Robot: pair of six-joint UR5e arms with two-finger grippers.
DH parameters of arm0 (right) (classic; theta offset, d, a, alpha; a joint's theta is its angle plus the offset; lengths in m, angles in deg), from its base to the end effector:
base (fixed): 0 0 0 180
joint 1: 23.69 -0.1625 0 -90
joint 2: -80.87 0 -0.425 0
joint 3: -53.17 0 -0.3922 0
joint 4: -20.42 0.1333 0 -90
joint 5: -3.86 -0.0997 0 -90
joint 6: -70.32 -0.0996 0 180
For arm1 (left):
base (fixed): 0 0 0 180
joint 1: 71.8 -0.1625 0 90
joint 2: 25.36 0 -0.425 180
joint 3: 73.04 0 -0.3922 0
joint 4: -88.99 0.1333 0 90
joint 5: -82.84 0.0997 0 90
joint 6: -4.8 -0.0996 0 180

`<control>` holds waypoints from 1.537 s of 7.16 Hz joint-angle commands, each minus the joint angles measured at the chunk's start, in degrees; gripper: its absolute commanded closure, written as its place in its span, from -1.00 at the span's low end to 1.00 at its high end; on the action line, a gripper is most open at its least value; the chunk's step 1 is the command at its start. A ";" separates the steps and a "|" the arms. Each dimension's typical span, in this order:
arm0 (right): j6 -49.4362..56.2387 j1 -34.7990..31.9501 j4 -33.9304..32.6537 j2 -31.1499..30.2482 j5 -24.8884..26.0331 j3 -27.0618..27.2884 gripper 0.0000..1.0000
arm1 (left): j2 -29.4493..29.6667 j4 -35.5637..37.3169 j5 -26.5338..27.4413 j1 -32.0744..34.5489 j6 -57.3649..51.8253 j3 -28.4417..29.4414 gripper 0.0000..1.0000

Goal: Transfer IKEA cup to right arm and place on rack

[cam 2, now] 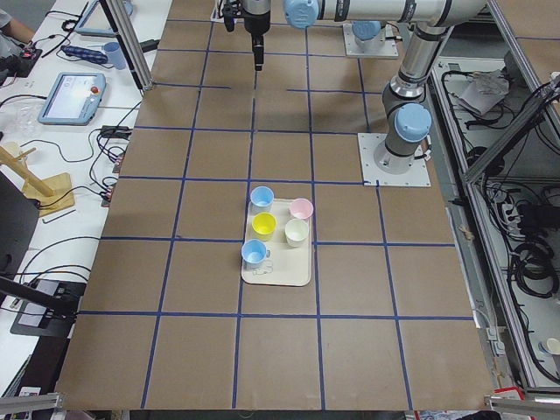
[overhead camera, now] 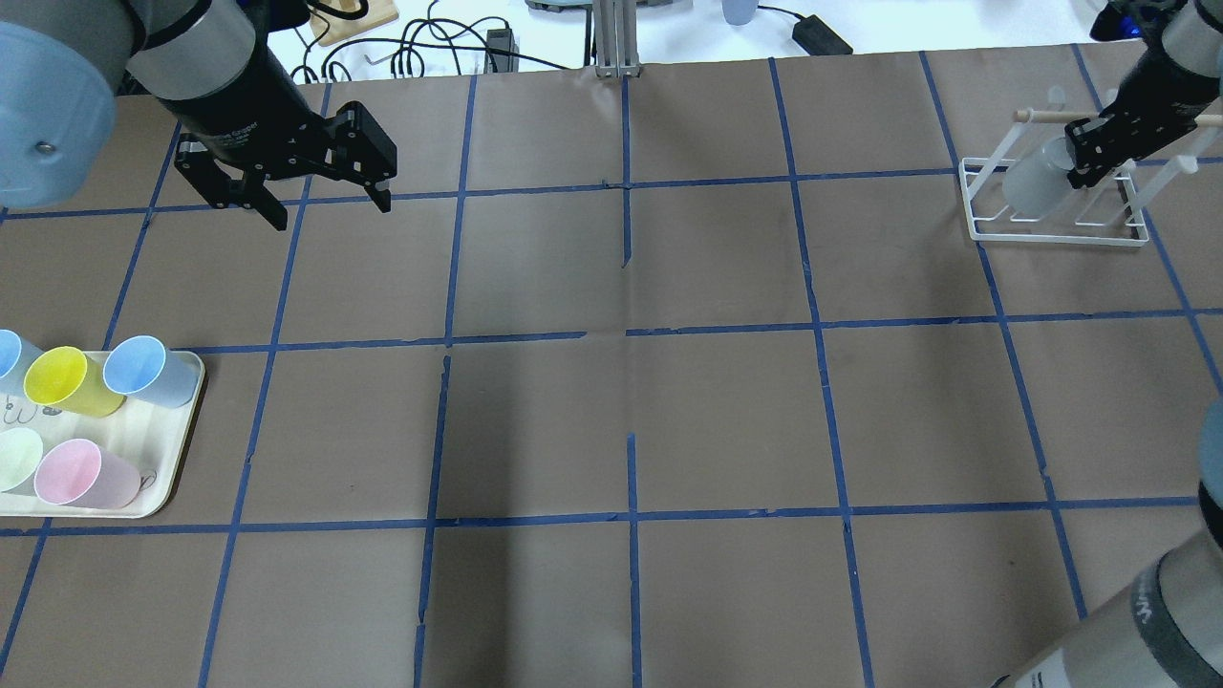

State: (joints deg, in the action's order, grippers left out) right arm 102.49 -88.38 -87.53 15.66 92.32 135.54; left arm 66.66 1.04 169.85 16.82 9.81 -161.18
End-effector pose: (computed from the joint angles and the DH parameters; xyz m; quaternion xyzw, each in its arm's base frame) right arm -0.1567 -0.6494 0.3344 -0.0599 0.9981 -0.0125 0.0085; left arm -0.1262 -0.5133 0.4900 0.0553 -0.9980 0.0157 0.0266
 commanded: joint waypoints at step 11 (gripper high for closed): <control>-28.12 -21.00 20.31 -22.38 0.23 5.58 -1.00 | -0.09 0.07 3.17 0.51 -0.53 -0.90 -1.00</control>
State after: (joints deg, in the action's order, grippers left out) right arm 76.64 -107.90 -67.97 -2.68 92.61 137.79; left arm 66.65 1.18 172.94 17.25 9.21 -161.82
